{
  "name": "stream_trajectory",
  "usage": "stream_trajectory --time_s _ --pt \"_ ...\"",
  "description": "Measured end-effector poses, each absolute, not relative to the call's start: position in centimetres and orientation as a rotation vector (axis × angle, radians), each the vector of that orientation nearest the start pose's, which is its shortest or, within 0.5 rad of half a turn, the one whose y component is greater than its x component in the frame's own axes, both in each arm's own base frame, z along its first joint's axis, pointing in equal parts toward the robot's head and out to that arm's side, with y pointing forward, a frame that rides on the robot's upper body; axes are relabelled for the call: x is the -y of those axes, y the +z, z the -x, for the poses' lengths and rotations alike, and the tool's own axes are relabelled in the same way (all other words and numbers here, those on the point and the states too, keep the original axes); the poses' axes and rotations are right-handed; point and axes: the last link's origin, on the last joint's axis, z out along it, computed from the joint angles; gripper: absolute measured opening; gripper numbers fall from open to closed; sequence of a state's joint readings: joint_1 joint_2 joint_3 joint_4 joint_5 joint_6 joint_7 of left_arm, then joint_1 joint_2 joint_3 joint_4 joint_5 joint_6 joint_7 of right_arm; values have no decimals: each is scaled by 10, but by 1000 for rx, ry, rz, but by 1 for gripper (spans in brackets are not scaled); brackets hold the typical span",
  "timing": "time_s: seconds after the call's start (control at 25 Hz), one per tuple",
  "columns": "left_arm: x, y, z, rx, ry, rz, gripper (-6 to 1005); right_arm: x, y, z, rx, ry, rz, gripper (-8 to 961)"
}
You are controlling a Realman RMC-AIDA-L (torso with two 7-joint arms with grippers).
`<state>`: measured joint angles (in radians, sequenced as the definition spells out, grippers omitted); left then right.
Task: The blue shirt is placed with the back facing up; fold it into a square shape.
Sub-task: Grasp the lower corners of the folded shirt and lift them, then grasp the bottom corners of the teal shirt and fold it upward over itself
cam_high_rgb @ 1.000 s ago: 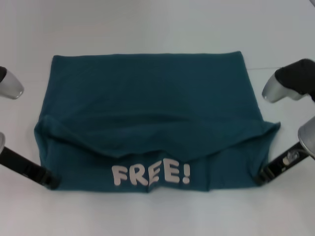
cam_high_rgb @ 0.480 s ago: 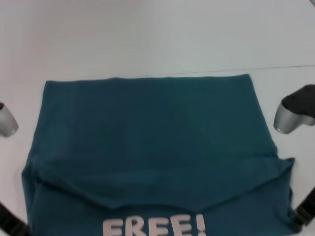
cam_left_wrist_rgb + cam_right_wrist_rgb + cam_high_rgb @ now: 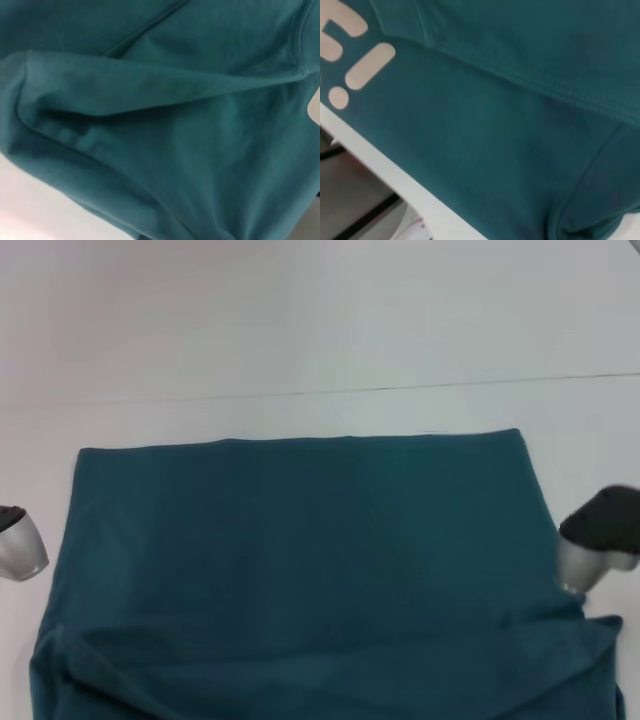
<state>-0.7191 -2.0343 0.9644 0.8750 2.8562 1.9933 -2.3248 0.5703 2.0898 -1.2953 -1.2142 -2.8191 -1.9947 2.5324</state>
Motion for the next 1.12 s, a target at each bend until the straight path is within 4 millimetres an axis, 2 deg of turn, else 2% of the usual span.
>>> stream_trajectory --time_s 0.24,0.52,0.64,0.76,0.8,0.84,1.08,1.12 --pt "-291 27 268 1609 1037 2712 46 -267 1 -250 -1436 -1177 2635 31" --pt "-287 27 267 1622 1038 2734 45 -268 3 -245 -1435 -1112 2681 31" --pt "-289 30 264 1618 984 2749 44 -273 15 -243 -1439 -1021 2720 31" --pt "-296 43 261 1622 852 2751 44 -282 31 -239 -1442 -887 2739 32" --pt "-299 48 260 1622 811 2745 43 -289 43 -233 -1423 -779 2757 32" --pt "-302 53 259 1622 759 2737 43 -289 43 -233 -1423 -779 2757 32" --pt "-315 71 252 1571 488 2735 42 -315 75 -218 -1363 -497 2724 32" --pt "-318 74 249 1553 439 2735 42 -315 75 -218 -1363 -497 2724 32"
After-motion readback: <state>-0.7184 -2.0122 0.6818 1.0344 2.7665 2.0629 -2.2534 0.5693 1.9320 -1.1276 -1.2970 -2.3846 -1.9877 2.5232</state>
